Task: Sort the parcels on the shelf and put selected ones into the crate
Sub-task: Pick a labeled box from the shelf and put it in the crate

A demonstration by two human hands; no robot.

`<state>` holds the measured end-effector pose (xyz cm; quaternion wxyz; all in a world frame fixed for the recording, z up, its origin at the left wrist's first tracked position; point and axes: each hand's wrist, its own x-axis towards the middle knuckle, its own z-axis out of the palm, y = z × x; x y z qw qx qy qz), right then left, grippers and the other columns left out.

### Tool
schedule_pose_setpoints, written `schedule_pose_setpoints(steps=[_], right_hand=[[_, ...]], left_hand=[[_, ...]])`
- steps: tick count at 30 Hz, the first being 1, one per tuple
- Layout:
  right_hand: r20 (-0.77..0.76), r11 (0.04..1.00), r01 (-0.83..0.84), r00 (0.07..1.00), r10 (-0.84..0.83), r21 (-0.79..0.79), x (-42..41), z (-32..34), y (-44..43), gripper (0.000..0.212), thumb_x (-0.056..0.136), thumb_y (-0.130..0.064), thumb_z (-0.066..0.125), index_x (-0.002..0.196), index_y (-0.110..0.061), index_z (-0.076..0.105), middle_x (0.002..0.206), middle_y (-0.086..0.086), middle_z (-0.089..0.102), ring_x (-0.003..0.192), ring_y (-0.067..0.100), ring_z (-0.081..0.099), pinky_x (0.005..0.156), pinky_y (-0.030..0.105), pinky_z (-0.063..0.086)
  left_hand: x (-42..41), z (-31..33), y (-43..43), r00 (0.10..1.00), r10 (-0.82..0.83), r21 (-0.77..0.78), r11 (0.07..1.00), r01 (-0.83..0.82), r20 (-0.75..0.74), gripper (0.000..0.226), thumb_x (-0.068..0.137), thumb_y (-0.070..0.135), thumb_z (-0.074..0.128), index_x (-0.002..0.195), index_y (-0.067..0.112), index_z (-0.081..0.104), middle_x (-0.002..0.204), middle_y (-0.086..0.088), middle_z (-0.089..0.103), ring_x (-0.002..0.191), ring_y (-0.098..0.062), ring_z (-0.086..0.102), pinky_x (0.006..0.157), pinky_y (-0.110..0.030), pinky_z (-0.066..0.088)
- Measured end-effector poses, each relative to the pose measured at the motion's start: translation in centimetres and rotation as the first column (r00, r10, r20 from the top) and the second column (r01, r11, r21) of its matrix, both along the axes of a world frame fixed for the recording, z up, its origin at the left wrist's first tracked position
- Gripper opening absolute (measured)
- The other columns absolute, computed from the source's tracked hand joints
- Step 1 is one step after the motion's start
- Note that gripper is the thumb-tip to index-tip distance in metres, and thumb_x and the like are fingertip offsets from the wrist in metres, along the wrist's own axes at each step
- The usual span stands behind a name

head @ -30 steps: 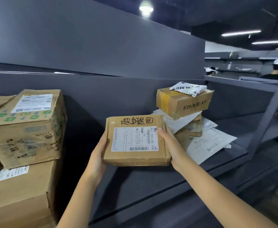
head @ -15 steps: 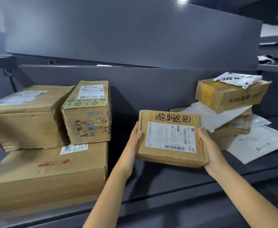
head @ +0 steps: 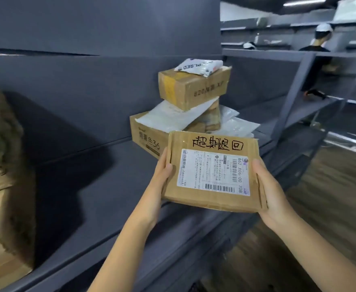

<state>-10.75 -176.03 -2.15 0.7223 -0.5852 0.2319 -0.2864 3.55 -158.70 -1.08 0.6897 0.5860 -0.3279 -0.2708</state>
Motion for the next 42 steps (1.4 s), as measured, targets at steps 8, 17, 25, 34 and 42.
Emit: schedule_pose_setpoints(steps=[8, 17, 25, 34, 42], right_hand=[[-0.078, 0.937, 0.341, 0.939, -0.335, 0.078, -16.1, -8.3, -7.0, 0.040, 0.100, -0.042, 0.030, 0.135, -0.028, 0.045, 0.125, -0.001, 0.064, 0.112, 0.014, 0.063, 0.092, 0.032, 0.053], [-0.334, 0.709, 0.679, 0.724, -0.604, 0.190, -34.7, -18.4, -6.9, 0.050, 0.099, -0.047, 0.031, 0.141, -0.021, 0.038, 0.132, 0.005, 0.059, 0.119, 0.019, 0.058, 0.103, 0.042, 0.046], [-0.535, 0.487, 0.837, 0.538, -0.652, 0.248, -40.2, -28.8, -5.2, 0.038, 0.103, -0.031, 0.031, 0.141, -0.028, 0.037, 0.126, 0.003, 0.062, 0.117, 0.023, 0.058, 0.098, 0.044, 0.048], [-0.716, 0.392, 0.865, 0.486, -0.501, 0.313, -40.3, -46.5, -5.3, 0.042, 0.102, -0.015, 0.036, 0.141, -0.031, 0.039, 0.102, -0.012, 0.065, 0.085, 0.002, 0.064, 0.058, 0.015, 0.051], [-0.848, 0.198, 0.930, 0.365, -0.385, 0.310, -41.3, -60.5, -3.7, 0.033, 0.098, -0.008, 0.039, 0.123, -0.026, 0.049, 0.102, 0.003, 0.068, 0.086, 0.019, 0.065, 0.067, 0.034, 0.052]], left_hand=[[-10.9, -8.3, -13.6, 0.920, -0.381, 0.142, 0.910, 0.390, -0.091, 0.050, 0.093, 0.043, 0.040, 0.143, 0.043, 0.033, 0.135, 0.014, 0.057, 0.121, -0.008, 0.056, 0.085, -0.024, 0.052], [-26.5, -18.0, -23.0, 0.714, -0.625, 0.313, 0.641, 0.700, -0.315, 0.043, 0.103, 0.023, 0.033, 0.144, 0.031, 0.035, 0.129, 0.003, 0.060, 0.095, -0.005, 0.067, 0.068, -0.017, 0.054], [-32.8, -30.7, -26.0, 0.616, -0.639, 0.474, 0.410, 0.779, -0.460, 0.050, 0.104, 0.014, 0.031, 0.152, 0.026, 0.022, 0.150, 0.002, 0.040, 0.131, -0.016, 0.047, 0.084, -0.019, 0.052], [-33.4, -50.0, -25.0, 0.700, -0.576, 0.694, 0.291, 0.659, -0.423, 0.053, 0.100, 0.001, 0.034, 0.145, 0.030, 0.032, 0.130, 0.007, 0.051, 0.112, -0.012, 0.051, 0.089, -0.022, 0.041], [-36.5, -62.1, -23.7, 0.680, -0.621, 0.772, 0.180, 0.609, -0.391, 0.050, 0.101, 0.005, 0.036, 0.147, 0.025, 0.031, 0.134, -0.001, 0.053, 0.107, -0.008, 0.050, 0.076, -0.010, 0.045]])
